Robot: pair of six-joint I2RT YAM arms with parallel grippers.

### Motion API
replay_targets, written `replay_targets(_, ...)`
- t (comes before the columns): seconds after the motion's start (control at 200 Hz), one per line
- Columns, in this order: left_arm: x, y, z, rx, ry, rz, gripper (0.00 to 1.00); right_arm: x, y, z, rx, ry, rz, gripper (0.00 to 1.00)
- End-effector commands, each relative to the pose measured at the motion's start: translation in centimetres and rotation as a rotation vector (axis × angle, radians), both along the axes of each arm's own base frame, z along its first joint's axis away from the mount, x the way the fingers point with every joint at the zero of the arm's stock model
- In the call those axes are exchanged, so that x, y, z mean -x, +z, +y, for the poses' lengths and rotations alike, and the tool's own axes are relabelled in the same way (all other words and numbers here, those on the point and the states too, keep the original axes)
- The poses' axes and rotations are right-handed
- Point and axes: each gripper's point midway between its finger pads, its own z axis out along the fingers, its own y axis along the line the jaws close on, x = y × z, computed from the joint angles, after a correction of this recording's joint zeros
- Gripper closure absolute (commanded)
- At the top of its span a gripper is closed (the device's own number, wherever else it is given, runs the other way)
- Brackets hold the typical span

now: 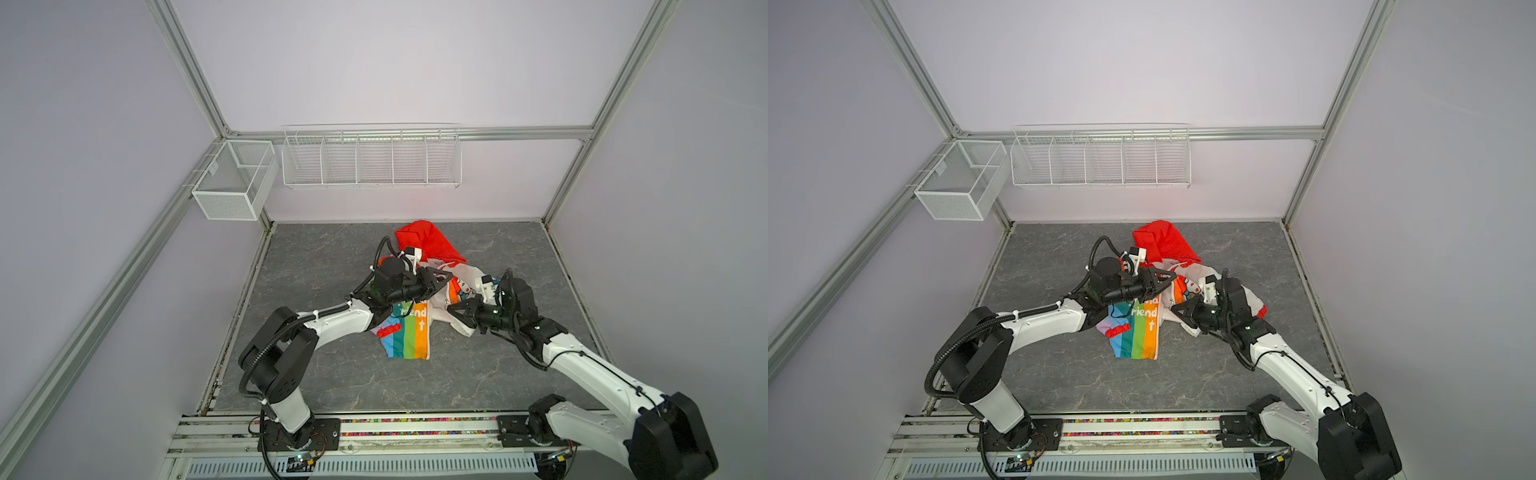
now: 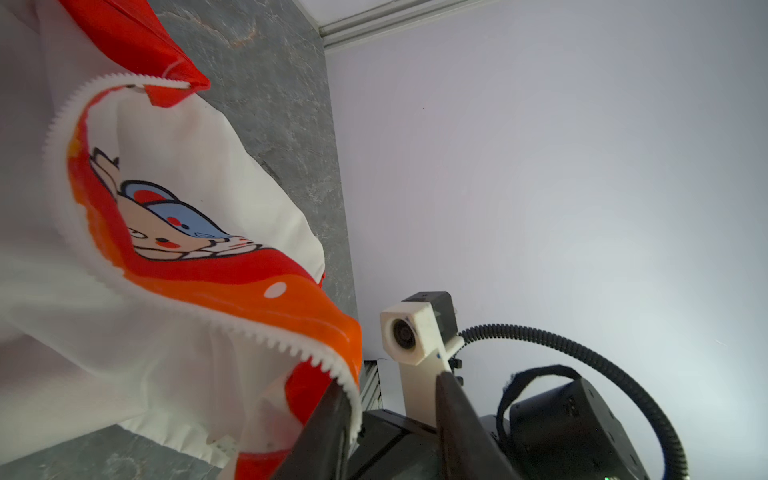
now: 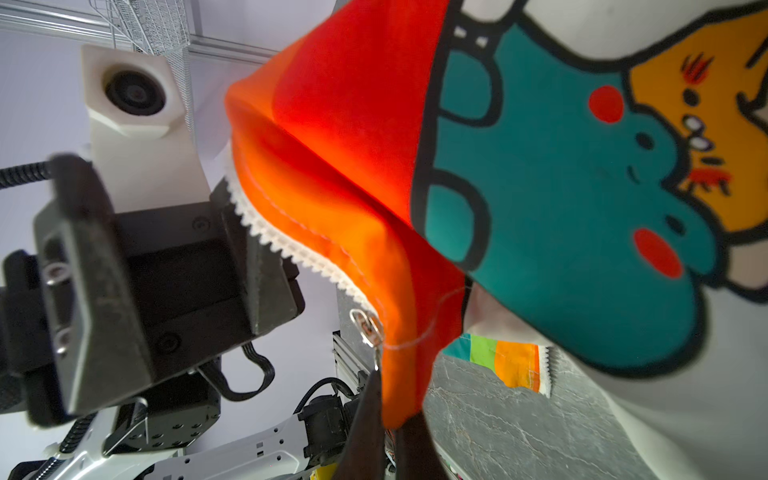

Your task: Zip up the jacket

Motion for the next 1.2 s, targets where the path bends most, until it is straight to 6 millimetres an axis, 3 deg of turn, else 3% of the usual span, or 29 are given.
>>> replay_targets(0.0,1.1,-0.8,-0.9,0.036,-0.043,0.041,0.64,0.0,0.7,0.0,-0.014,-0.005,0.005,0.94)
replay_targets(0.26,1.5,-4.1,-0.1,-0.031,-0.019,0.088,0.62,0.5,1.6,-0.7,0.001,-0.018,-0.026,0.94)
replay_targets(0.685,1.8,-3.0,-1.8,0.035,-0.093,0.084,0.64,0.8,1.8,-0.7,-0.005,-0.009,-0.03,0.94)
replay_targets(0.795,1.6,-2.9,-2.2,0.064,-0.099,0.089,0.76,1.1,1.9,-0.8,0.0,-0.004,-0.033,0.94)
replay_targets(0.91,1.4,-2.3,-2.1,0.067,-0.09,0.07,1.0,1.3,1.8,-1.0,0.011,-0.003,-0.032,0.94)
replay_targets(0.98,1.4,-1.8,-2.0,0.055,-0.084,0.051,1.0,1.2,1.7,-1.0,0.016,-0.005,-0.034,0.93)
replay_targets(1.195,1.5,-1.6,-1.7,0.03,-0.079,0.038,1.0,0.5,2.6,-1.0,-0.009,-0.02,-0.059,0.73)
